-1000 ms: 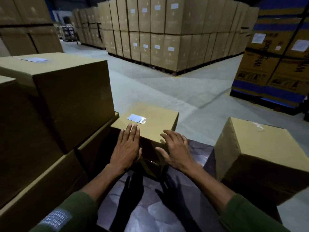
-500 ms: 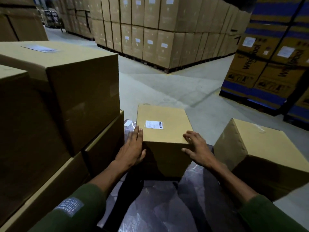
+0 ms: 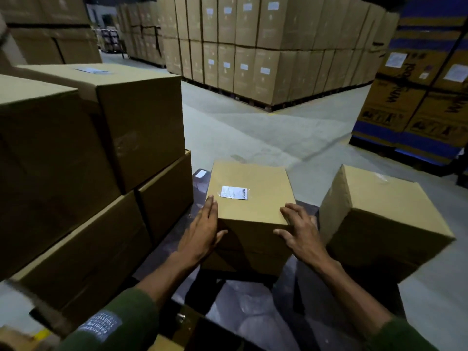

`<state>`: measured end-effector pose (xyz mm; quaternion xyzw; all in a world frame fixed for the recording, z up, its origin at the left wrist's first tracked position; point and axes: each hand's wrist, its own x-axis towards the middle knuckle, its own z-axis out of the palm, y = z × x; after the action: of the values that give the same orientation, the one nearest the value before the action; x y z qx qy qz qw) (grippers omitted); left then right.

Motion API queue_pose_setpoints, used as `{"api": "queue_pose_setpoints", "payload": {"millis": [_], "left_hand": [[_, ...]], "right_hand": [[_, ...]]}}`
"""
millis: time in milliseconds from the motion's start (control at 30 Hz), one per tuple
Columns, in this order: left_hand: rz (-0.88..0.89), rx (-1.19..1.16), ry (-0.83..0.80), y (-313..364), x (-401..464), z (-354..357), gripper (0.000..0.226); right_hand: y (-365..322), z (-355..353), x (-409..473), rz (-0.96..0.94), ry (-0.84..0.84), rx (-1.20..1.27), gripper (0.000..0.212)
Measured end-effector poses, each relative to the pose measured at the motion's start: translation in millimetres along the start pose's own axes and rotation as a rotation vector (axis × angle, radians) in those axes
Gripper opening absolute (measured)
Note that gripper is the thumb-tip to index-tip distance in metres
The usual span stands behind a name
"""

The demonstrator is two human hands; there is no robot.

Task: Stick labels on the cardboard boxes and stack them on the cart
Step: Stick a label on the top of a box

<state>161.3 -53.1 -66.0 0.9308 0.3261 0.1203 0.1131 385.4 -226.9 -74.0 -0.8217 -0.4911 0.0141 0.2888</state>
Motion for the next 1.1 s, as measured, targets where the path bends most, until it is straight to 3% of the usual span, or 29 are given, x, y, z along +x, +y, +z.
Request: {"api": "queue_pose_setpoints", "payload": {"millis": [533, 833, 967, 1100], "left_hand": [[-0.068, -0.021, 0.084, 48.4, -139.0, -3.3, 0.09], [0.048, 0.437, 0.162, 27.2, -146.9, -6.1, 0.074], [0.085, 0.51, 0.188, 26.8, -145.5, -9.6, 0.073], [0.077, 0.517, 0.197, 25.0, -145.0, -8.2, 0.073]], "right_hand": [[-7.9, -41.3, -124.0, -0.08, -0.082, -0.002, 0.064], [-48.8, -55.6, -82.6, -0.101, -0.016, -0.12, 0.042], [-87.0, -43.2, -41.8, -0.189, -0.135, -0.024, 0.04], [-110.7, -31.4, -5.7, -0.206, -0.328, -0.083, 0.056]]}}
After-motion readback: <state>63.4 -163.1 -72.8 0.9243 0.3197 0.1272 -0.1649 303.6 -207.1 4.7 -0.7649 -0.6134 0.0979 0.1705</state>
